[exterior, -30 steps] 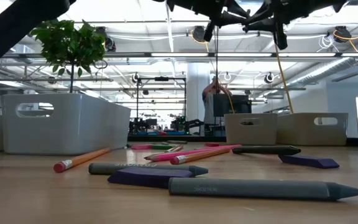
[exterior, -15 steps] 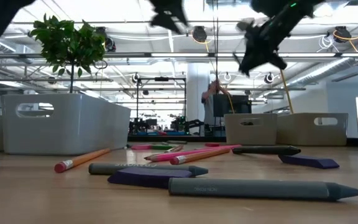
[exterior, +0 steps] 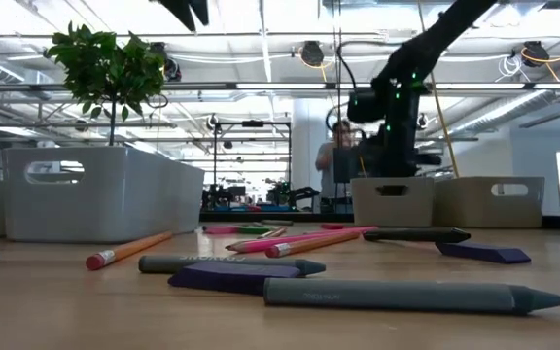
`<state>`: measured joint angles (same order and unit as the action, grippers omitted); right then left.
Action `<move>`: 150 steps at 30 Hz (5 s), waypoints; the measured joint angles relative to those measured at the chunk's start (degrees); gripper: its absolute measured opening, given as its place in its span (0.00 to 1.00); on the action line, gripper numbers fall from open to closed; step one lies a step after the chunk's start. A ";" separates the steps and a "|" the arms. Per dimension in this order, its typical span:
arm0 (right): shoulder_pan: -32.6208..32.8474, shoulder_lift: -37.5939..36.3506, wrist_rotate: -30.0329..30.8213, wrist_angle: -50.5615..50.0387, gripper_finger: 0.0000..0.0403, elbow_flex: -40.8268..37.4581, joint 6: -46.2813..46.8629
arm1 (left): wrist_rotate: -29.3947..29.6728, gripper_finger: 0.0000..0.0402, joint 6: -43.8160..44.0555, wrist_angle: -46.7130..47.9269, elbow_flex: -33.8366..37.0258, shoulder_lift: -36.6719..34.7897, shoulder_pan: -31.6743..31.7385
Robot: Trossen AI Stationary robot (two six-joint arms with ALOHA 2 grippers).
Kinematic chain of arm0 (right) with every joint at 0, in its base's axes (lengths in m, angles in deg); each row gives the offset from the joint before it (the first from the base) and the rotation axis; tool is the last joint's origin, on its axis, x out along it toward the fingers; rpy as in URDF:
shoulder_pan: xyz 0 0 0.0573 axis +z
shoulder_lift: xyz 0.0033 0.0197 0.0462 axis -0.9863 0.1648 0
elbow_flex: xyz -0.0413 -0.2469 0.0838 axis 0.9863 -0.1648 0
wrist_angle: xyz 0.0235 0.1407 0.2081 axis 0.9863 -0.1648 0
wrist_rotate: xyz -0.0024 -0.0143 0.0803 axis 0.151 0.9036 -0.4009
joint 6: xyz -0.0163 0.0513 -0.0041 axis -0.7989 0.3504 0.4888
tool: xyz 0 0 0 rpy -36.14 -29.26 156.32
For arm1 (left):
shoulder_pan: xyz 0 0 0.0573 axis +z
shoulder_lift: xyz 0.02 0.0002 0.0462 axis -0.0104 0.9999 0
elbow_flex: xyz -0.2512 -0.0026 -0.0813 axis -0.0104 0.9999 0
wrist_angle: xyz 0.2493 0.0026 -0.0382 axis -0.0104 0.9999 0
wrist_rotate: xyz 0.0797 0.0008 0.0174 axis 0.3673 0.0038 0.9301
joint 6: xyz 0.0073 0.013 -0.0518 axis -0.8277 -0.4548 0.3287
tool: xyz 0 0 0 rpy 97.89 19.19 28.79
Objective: Sort crayons/erasers/pens/pencils in bins
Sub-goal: Put the black pen into the top left gray bin, then put the gray crayon into the top right gray bin
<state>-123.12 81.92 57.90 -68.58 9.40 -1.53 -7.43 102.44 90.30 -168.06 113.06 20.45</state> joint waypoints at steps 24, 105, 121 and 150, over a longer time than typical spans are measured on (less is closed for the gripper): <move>13.14 -25.08 1.49 5.50 0.35 -0.02 -2.13 | 3.10 0.56 21.61 -25.24 31.98 -5.47 -19.43; 101.24 22.25 21.03 13.97 0.35 19.06 2.65 | -1.04 0.39 17.57 -42.48 12.44 24.53 -59.35; 101.09 21.86 22.59 17.07 0.35 14.38 1.22 | -1.04 0.39 18.82 -42.83 12.44 24.51 -58.38; 95.58 18.62 16.85 10.05 0.29 13.16 5.14 | -1.57 0.39 20.18 -42.87 12.44 22.48 -58.45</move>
<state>-27.55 100.54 74.76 -58.53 22.55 3.61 -9.01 122.62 47.42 -155.62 135.54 -38.00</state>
